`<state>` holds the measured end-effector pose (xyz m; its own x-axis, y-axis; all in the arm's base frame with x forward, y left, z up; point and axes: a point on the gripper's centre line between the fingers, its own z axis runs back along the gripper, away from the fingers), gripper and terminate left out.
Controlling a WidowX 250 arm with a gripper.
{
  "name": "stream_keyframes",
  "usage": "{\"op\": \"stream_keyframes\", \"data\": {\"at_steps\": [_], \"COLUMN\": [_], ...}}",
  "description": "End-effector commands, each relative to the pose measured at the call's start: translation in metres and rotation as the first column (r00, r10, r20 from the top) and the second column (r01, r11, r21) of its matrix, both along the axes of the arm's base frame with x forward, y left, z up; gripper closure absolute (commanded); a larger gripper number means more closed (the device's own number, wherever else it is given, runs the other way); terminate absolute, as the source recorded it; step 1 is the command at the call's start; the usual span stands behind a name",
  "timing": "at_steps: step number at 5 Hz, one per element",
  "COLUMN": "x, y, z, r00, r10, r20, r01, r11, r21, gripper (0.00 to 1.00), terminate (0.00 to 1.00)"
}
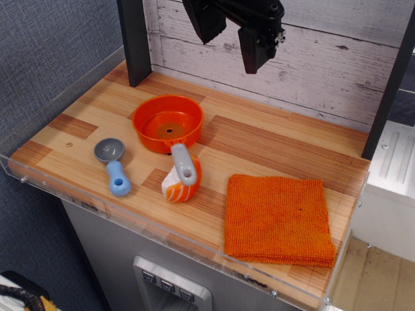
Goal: Pick up the pan and place it behind the orange cloth
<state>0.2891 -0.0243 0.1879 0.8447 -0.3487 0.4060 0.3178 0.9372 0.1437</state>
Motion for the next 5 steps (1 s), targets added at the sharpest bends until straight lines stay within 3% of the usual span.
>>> {"op": "stream_keyframes", "data": {"at_steps": [1,3,5], "x": [0.0,-0.01,-0.018], "y": [0.0,0.029,0.056], "z": [0.0,0.001,-0.025], "r00": [1.0,0.998,0.981], "r10": [0.0,0.055,0.185], "r20": [0.0,0.003,-0.062], "r01": [0.0,-0.055,-0.186], "r11": [1.0,0.998,0.983], "r21": [0.0,0.042,-0.001], "gripper": [0.0,0.0,0.0], "terminate": [0.0,0.0,0.0]}}
